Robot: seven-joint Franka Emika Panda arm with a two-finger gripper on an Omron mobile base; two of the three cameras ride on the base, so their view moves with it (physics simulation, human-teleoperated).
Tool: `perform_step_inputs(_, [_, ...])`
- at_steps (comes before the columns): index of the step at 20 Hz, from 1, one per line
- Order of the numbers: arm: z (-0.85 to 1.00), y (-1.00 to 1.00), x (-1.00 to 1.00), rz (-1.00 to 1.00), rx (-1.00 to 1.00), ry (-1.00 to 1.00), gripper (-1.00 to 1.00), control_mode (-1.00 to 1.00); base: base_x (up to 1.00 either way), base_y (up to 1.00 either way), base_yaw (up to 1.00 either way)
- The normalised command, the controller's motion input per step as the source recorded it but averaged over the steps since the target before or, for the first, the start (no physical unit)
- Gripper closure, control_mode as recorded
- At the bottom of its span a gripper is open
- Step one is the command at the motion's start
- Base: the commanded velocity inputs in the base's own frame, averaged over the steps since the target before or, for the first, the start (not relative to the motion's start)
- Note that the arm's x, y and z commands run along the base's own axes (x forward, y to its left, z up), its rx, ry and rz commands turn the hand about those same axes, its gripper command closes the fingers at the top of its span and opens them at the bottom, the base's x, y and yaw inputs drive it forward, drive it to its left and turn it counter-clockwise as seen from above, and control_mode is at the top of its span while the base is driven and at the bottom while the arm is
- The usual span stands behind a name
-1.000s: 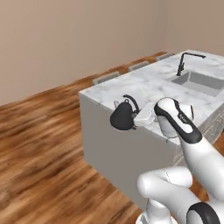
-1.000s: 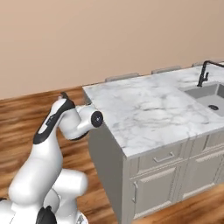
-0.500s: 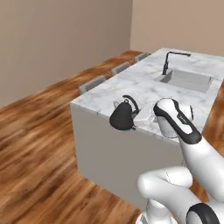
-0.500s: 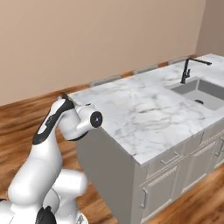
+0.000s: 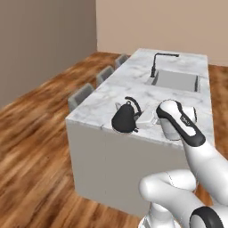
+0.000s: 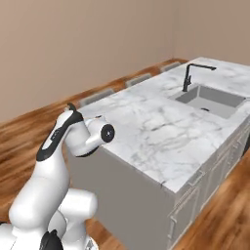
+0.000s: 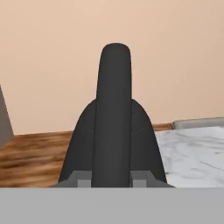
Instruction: The kettle is done boiling. Turn off the stove, then wait for 300 timesteps before moving the kettle to the dining table.
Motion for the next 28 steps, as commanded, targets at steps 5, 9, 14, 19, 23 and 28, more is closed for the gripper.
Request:
perform_step_inputs(5, [0.00,0.00,0.00,0.00,0.00,0.00,1.00,1.00,0.06,0.79,-0.42])
perform_step_inputs(9, [0.00,0.00,0.00,0.00,0.00,0.00,1.00,1.00,0.01,0.73,-0.47])
perform_step_inputs(14, [0.00,0.00,0.00,0.00,0.00,0.00,1.00,1.00,0.00,0.72,-0.47])
perform_step_inputs(19, [0.00,0.00,0.00,0.00,0.00,0.00,1.00,1.00,0.01,0.71,-0.47])
perform_step_inputs(23, [0.00,0.00,0.00,0.00,0.00,0.00,1.00,1.00,0.04,0.70,-0.48])
perform_step_inputs(28, [0.00,0.00,0.00,0.00,0.00,0.00,1.00,1.00,0.00,0.68,-0.48])
